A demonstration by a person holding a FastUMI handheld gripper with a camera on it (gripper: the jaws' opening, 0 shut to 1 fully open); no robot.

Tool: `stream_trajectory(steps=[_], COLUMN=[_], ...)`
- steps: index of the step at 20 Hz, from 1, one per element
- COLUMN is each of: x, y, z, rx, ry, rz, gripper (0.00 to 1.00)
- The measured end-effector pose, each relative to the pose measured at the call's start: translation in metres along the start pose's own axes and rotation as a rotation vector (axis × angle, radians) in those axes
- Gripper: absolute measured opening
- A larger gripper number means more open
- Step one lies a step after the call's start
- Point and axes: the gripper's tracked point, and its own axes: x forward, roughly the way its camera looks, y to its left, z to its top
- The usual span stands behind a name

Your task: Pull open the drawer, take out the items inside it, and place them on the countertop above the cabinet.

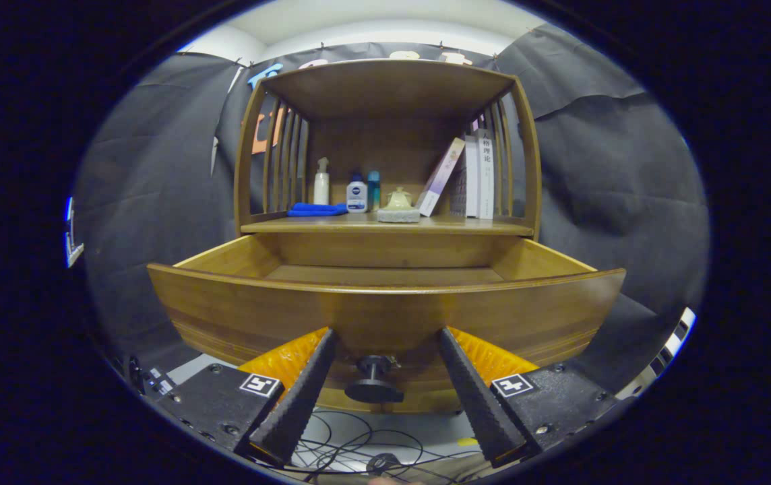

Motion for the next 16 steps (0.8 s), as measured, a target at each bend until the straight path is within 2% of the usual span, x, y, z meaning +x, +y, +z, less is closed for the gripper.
stream_trajectory(steps=[7,10,11,12,13,16], x=[0.031,0.047,0.053,0.055,0.063,0.079], y=[0.002,0.004,0.003,0.005,0.001,0.003], z=[0.012,0.029,0.022,0.029,0.027,0.037], rx=[0.007,0.018,0.031,0.033,0.042,0.059], ry=[0.007,-0.031,0.014,-0.016,0.022,0.029], rz=[0.011,0.012,0.010,0.012,0.014,0.033], gripper=[1.00,1.00,1.00,1.00,1.00,1.00])
